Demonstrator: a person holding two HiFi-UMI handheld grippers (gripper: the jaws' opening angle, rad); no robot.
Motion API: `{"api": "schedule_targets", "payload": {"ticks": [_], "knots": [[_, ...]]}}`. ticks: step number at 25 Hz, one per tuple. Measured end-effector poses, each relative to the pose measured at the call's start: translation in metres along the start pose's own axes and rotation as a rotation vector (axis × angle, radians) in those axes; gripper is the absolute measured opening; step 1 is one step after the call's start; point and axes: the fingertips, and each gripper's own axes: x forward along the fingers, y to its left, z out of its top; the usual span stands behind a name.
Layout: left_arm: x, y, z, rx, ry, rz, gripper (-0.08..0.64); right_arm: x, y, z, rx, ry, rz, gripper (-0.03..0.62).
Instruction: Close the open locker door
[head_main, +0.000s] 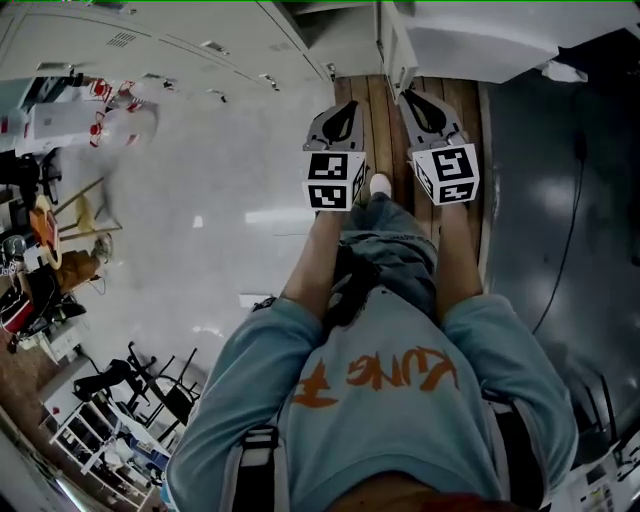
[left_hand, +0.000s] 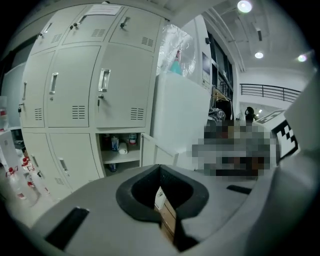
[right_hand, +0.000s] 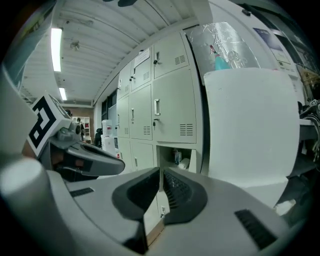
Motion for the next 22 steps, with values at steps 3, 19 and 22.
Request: {"api": "schedule_targets", "payload": {"ticks": [3,19,22], "knots": [[0.012,-0.003,0.000,-0.001,0.017,-0.011,0.018,0.003,-0.016,-0.008,0.023,0.016,-0.021,0.040],[0.040,0.019,-0.038,-0.059,0.109,-0.016,0.018,0.048,-0.070,-0.048,0.010,0.109,-0.050,0.041],[0.044,0.023,-0.040,-0.071,0.114,-0.015,0.018,0.056,-0.073,-0.053,-0.003,0.133,-0.029,0.041]]}}
